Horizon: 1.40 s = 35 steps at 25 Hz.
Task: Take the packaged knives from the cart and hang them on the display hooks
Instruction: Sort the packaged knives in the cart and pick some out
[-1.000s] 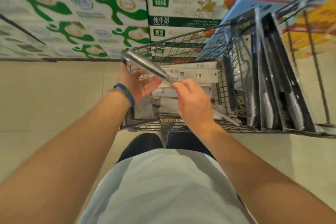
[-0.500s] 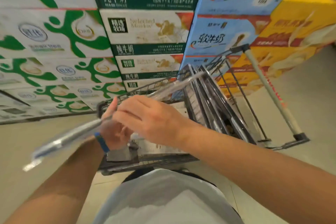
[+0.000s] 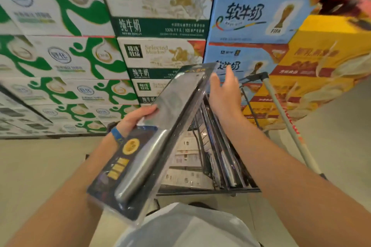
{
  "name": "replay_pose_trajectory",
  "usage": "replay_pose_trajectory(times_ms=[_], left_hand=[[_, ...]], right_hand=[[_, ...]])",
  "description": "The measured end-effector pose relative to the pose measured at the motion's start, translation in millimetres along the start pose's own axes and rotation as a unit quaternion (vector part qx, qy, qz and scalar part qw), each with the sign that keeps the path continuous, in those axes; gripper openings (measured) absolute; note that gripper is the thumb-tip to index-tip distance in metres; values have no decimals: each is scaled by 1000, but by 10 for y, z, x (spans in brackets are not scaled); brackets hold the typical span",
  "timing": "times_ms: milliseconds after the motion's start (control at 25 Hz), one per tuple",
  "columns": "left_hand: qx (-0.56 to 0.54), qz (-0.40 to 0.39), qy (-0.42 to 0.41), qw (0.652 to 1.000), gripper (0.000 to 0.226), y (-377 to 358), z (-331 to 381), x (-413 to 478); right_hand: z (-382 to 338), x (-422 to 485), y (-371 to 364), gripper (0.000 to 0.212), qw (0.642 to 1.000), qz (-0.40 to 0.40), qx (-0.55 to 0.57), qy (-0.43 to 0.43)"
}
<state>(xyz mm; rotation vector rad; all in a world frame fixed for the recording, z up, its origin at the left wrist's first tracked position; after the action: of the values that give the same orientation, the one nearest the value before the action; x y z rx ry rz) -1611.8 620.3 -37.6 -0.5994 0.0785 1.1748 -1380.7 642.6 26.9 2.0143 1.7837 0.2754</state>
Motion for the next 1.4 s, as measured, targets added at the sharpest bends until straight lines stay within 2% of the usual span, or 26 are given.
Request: replay_pose_trajectory(times_ms=[40, 120, 160, 360, 480, 560, 640, 720, 840, 920, 960, 1080, 1160, 1280, 1400], left_hand=[[2, -9, -7, 1000, 18, -153, 55, -32], [31, -32, -11, 999, 41, -341, 84, -51], [34, -39, -5, 999, 44, -398, 54, -69], [5, -45, 5, 999, 26, -512, -18, -170], [-7, -61, -5, 998, 25, -499, 3, -224], [-10, -79, -2, 997, 17, -505, 20, -264], [8, -88, 2, 996, 20, -508, 41, -285], [59, -88, -10, 994, 23, -516, 76, -255], [230, -30, -62, 971, 21, -492, 148, -183], [320, 42, -97, 941, 7, -471, 172, -155], [340, 67, -111, 931, 12, -458, 171, -140], [341, 109, -123, 925, 41, -405, 101, -66], [319, 110, -119, 934, 46, -410, 47, -16], [283, 82, -111, 949, 38, -534, -55, 64], [286, 60, -104, 951, 33, -666, -156, 148]], right_hand=[[61, 38, 39, 56, 999, -3, 33, -5], [143, 141, 115, 50, 995, -28, 97, -15], [130, 168, 175, 50, 994, -27, 107, -19], [91, 184, 267, 53, 987, -30, 161, -8], [57, 247, 297, 41, 962, -44, 267, -19], [-4, 297, 326, 35, 958, -43, 282, -13], [-77, 329, 365, 31, 953, -34, 299, -5], [-130, 363, 414, 24, 931, -19, 364, -17], [-157, 402, 499, 20, 897, 0, 440, -38], [-139, 416, 544, 12, 894, 6, 446, -40], [-119, 417, 557, 8, 895, 4, 444, -42], [-43, 384, 531, 23, 880, -28, 469, -65], [33, 350, 494, 34, 849, -59, 518, -84], [165, 311, 554, 36, 819, -73, 562, -86], [320, 260, 694, 29, 812, -55, 576, -74]])
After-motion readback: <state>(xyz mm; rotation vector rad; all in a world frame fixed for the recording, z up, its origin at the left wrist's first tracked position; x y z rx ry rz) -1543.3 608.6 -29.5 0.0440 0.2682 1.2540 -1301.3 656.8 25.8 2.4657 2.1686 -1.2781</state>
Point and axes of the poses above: each hand's wrist, its own x-axis towards the middle knuckle, its own y-axis out of the back of the hand, z = x × y, the point moved 5 cm from there along x, towards the middle knuckle, and after that the axes turned 10 degrees about -z, right-handed, at the moved point
